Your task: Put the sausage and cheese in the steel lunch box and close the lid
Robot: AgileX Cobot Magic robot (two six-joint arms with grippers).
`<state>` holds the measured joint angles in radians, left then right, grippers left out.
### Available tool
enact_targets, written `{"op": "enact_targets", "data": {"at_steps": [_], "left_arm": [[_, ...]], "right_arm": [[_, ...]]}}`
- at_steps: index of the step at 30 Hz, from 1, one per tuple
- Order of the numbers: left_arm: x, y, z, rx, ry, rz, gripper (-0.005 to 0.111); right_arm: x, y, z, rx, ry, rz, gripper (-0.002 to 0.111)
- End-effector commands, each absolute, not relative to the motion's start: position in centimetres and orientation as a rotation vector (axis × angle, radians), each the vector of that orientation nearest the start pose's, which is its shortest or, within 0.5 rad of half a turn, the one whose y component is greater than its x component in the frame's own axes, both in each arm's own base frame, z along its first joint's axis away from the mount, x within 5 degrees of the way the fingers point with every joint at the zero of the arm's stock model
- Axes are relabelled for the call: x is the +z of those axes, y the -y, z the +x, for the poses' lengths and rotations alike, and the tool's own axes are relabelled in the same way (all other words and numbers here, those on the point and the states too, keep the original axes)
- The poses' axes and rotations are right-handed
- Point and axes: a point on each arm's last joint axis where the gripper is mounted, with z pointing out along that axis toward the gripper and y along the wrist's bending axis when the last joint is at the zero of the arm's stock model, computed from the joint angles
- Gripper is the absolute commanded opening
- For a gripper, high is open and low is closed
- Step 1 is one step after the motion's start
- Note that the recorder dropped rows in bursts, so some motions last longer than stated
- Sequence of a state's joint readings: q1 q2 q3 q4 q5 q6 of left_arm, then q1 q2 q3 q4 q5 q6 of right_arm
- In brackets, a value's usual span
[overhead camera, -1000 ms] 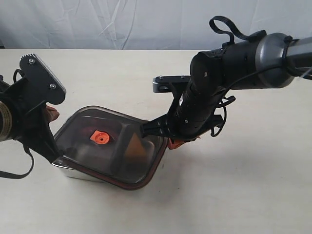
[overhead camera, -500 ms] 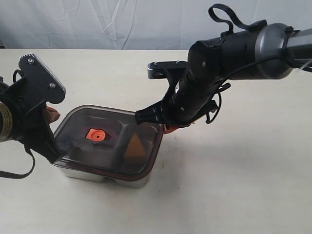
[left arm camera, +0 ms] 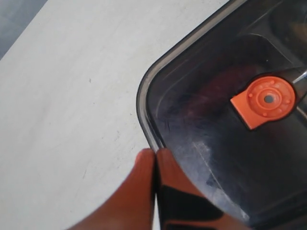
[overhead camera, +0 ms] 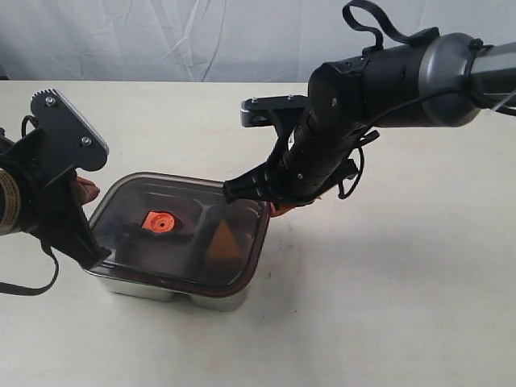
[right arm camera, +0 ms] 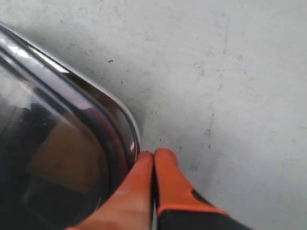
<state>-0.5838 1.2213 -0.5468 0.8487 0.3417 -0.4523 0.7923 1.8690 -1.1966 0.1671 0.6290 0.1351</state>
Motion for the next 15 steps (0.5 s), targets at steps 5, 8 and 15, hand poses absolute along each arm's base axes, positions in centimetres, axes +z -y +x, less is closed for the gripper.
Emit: {"op": "enact_targets", "data": {"at_steps": [5,8,15], "left_arm": [[21.79,10.47,19.69,0.18,-2.155,0.96,0.0],[21.79,10.47,19.69,0.18,-2.155,0.96,0.0],[21.79,10.47,19.69,0.18,-2.155,0.96,0.0]], "right_arm": [[15.61,-27.4,26.09,0.342,-2.773,-0.788,-0.001],[15.67,-27.49,26.26,0.345,-2.749,-0.787,-0.001],[15.39,-26.66,25.88,0.232,-2.814,-0.842,-0.001]]}}
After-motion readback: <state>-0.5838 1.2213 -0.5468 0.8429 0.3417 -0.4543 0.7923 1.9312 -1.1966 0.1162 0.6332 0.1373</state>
